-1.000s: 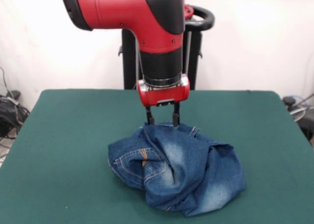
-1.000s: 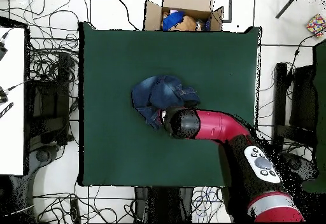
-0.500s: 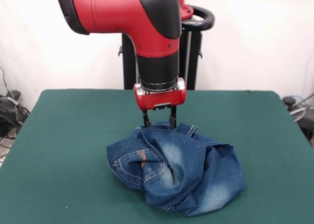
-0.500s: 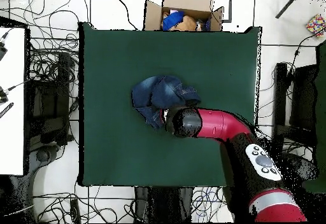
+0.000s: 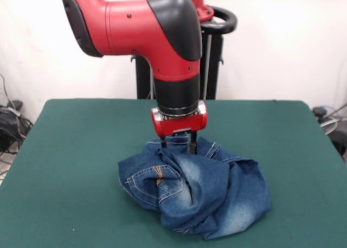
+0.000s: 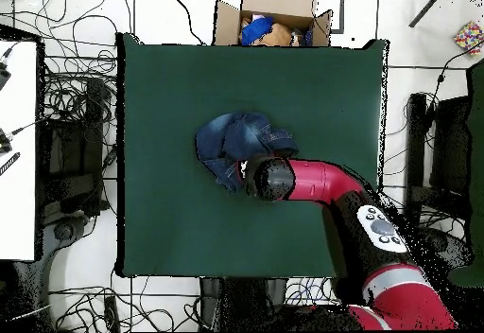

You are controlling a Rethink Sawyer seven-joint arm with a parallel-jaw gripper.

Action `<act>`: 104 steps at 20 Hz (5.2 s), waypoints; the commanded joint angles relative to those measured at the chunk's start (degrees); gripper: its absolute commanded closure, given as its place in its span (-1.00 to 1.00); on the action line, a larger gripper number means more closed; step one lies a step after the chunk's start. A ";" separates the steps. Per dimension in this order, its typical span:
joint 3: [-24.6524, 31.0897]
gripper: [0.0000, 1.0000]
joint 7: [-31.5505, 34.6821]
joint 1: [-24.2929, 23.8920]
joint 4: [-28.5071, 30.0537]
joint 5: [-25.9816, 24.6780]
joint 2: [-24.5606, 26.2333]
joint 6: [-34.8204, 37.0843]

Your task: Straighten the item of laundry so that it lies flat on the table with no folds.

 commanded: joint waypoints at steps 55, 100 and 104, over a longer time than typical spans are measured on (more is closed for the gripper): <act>1.69 -1.00 2.16 3.02 -15.85 3.97 -11.18 25.52; 1.24 -1.00 3.75 1.78 -8.63 0.51 1.87 3.96; 1.73 -1.00 2.11 0.89 -9.68 0.30 2.65 4.12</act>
